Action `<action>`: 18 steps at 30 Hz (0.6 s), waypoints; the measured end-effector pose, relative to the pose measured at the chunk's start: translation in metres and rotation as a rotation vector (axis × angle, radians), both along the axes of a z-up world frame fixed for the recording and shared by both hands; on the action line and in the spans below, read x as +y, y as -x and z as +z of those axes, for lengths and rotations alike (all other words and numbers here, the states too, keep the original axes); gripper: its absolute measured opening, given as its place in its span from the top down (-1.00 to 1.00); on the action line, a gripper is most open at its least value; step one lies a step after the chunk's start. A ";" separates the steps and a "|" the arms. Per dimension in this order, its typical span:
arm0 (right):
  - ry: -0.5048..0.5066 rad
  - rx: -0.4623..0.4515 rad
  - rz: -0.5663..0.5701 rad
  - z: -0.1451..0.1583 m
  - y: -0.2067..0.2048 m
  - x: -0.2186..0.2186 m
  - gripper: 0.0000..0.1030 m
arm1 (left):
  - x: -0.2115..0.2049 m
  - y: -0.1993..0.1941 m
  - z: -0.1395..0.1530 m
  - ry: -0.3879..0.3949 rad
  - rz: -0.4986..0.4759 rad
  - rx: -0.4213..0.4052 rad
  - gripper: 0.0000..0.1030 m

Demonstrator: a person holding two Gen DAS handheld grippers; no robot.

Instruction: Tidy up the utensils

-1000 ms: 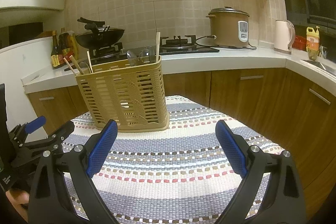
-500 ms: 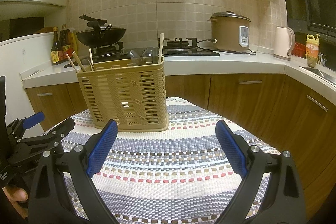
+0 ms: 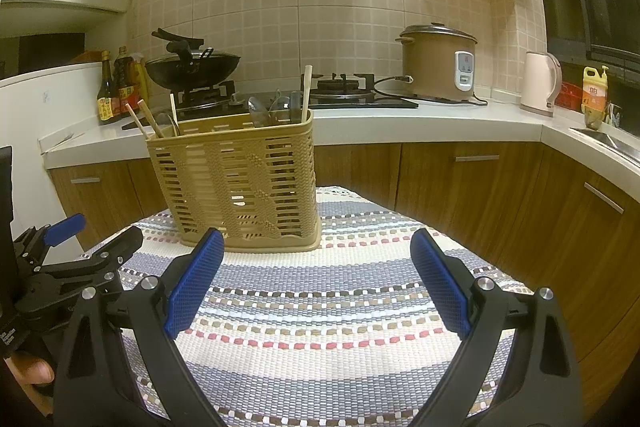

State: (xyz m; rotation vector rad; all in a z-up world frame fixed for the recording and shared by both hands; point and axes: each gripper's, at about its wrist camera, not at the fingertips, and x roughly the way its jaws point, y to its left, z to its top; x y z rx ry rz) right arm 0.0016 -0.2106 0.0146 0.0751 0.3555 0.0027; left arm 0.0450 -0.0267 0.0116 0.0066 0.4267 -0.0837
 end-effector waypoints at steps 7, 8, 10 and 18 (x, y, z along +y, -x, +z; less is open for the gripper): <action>0.003 0.002 0.000 0.000 0.000 0.000 -0.74 | 0.000 0.000 0.001 -0.004 0.002 -0.001 -0.85; 0.004 0.002 0.000 0.000 0.000 0.000 -0.74 | 0.000 0.000 0.001 -0.005 0.001 -0.002 -0.85; 0.003 0.004 0.002 0.000 0.000 0.000 -0.74 | -0.001 0.001 0.001 -0.007 0.000 -0.003 -0.85; 0.006 0.001 -0.001 0.000 0.001 0.001 -0.74 | -0.001 0.004 0.002 -0.025 0.012 -0.031 -0.85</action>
